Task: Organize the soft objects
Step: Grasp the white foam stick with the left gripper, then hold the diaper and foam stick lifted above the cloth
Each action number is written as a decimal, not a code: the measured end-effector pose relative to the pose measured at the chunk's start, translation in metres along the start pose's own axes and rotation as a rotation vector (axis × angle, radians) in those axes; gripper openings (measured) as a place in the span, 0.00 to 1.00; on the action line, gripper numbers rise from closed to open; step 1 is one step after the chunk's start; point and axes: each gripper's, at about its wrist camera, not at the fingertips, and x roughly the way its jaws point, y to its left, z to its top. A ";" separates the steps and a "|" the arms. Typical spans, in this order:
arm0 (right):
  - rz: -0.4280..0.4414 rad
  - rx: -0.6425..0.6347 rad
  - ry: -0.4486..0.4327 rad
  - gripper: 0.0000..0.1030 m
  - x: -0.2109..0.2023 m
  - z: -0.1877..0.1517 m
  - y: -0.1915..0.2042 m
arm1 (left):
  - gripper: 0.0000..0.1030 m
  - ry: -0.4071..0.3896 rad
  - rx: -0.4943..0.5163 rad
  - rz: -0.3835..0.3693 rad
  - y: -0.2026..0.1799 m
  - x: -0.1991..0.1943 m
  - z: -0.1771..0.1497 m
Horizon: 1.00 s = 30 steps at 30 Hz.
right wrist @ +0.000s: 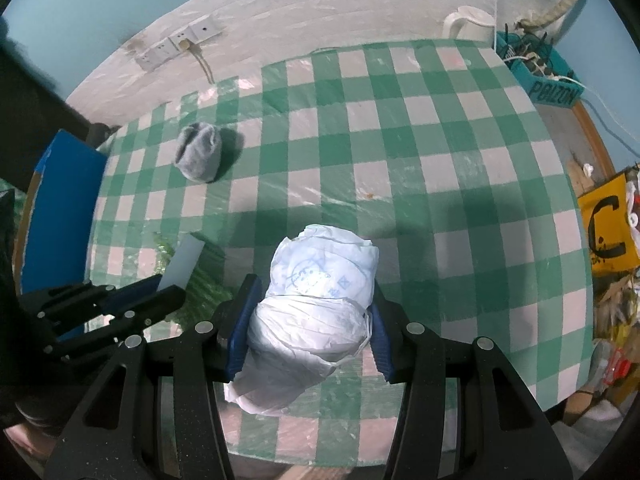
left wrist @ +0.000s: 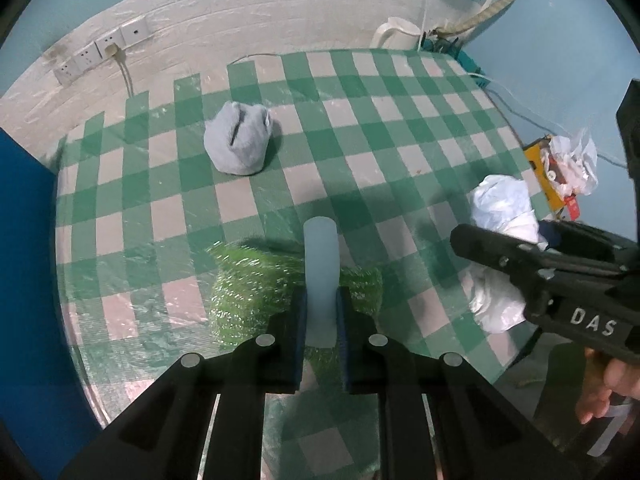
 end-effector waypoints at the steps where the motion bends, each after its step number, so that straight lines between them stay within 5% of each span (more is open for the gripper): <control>1: 0.003 -0.002 -0.001 0.48 -0.001 0.000 0.001 | 0.13 -0.004 -0.001 0.000 -0.001 -0.002 0.001; 12: 0.019 -0.017 -0.009 0.48 -0.008 0.001 0.009 | 0.13 -0.024 -0.047 -0.054 0.011 -0.020 0.001; 22: 0.024 -0.024 -0.007 0.48 -0.008 0.001 0.017 | 0.14 0.037 -0.089 -0.056 0.027 -0.002 -0.008; 28: 0.027 -0.022 0.002 0.48 -0.006 0.000 0.018 | 0.21 0.082 -0.112 -0.044 0.034 0.014 -0.012; 30: 0.027 -0.021 0.002 0.48 -0.006 0.001 0.018 | 0.30 0.085 -0.111 -0.034 0.033 0.017 -0.012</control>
